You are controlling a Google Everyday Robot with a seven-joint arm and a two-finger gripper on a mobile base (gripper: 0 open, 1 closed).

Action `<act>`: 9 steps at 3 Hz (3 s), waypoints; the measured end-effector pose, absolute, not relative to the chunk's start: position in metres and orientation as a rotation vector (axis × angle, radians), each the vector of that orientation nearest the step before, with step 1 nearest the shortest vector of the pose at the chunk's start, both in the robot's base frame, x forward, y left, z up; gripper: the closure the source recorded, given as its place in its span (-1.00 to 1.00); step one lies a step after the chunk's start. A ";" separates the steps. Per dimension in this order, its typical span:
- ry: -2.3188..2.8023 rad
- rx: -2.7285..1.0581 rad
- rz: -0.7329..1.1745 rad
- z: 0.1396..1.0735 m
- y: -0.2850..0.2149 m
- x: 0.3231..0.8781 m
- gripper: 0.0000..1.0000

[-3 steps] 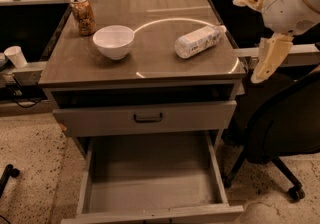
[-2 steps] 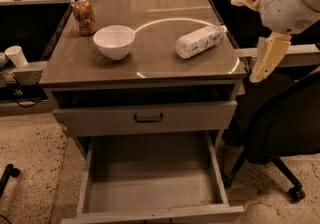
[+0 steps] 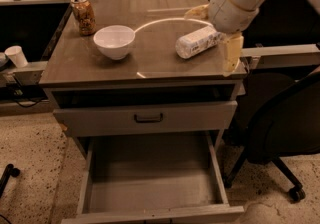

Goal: Place blue plastic bottle into middle drawer

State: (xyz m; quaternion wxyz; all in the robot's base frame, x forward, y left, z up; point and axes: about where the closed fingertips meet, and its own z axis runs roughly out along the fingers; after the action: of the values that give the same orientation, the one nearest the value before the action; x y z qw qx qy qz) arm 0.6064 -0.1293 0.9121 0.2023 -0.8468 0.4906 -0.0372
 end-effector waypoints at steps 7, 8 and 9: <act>1.299 -2.577 -0.130 0.845 -0.112 0.699 -0.02; 1.213 -2.555 -0.096 0.858 -0.104 0.689 0.44; 1.191 -2.420 -0.016 0.870 -0.097 0.671 0.91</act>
Offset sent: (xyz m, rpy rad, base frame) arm 0.1224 0.0437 -0.0773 -0.2668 -0.0234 0.0728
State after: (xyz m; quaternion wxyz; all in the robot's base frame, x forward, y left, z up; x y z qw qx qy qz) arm 0.6711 -0.0966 0.8698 0.2205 -0.8751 0.4308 -0.0058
